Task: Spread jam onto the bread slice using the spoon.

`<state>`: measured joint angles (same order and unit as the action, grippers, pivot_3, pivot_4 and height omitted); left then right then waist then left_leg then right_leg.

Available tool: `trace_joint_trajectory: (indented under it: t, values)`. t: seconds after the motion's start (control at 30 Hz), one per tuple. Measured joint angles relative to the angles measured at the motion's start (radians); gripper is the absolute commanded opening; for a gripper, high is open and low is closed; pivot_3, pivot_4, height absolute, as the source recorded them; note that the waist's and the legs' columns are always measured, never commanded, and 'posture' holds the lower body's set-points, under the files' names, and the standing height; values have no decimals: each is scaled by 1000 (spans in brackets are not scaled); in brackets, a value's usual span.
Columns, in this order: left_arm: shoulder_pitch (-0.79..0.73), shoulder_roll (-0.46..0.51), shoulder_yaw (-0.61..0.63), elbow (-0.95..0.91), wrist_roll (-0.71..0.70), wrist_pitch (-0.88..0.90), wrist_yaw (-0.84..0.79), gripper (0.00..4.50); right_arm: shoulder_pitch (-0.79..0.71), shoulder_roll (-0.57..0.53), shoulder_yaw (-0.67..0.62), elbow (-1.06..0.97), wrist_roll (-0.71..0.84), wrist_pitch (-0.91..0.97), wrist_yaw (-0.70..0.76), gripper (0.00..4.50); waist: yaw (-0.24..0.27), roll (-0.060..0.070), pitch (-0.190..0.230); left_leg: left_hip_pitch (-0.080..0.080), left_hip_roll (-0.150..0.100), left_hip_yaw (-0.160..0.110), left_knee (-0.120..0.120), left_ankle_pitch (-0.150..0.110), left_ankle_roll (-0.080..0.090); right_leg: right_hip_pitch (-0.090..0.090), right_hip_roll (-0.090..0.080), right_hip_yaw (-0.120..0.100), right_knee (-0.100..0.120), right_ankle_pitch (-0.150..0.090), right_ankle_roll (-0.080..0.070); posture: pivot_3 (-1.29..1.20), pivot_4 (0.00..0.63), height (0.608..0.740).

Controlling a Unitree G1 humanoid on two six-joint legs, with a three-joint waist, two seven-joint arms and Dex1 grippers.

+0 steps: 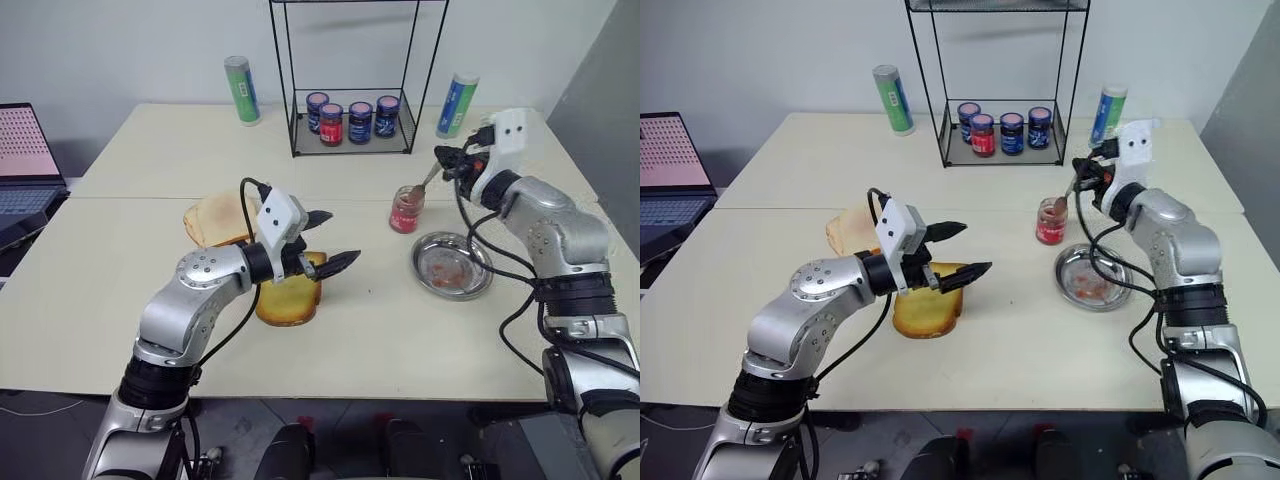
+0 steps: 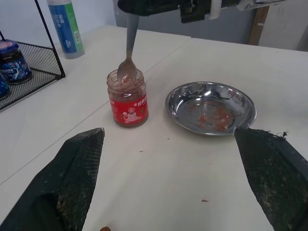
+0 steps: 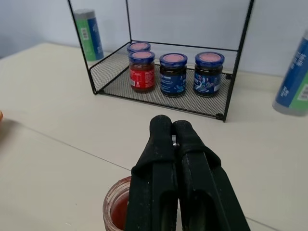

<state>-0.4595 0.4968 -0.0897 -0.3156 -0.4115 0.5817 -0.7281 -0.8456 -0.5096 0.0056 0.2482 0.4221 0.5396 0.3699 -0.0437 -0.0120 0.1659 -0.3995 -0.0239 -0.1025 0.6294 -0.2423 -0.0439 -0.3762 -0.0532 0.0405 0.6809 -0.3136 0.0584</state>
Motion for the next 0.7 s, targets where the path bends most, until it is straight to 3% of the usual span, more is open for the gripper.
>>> trace_joint_trajectory:
  t: [0.27, 0.43, 0.57, 0.7]
  values:
    - [22, 8, 0, -15, -1, 2, 17, 4500, 24, -6, 116, 6, -206, -146, 65, 32, 0, 0, 0, 0, 0, 0, 0, 0, 0, 0, 0, 0, 0, 0, 0, 0, 150, 740]
    - [24, 8, 0, -30, -1, 2, 24, 4500, 40, 10, 128, 39, -247, -158, 90, 32, 2, 0, 0, 0, 0, 0, 0, 0, 0, 0, 0, 0, 0, 0, 0, 0, 150, 740]
    - [30, 8, 0, -31, -2, 2, 36, 4500, 38, 57, 85, 41, -228, -105, 87, 32, 0, 0, 0, 0, 0, -2, 0, 0, -1, 0, 0, 0, 0, 0, 0, 0, 150, 740]
    - [34, 7, 0, -31, -3, 3, 41, 4500, -19, 120, -72, 83, -118, 57, 17, 32, 2, 0, 0, 0, 0, -3, 0, 0, -1, 0, 0, 0, 0, 0, 0, 0, 150, 740]
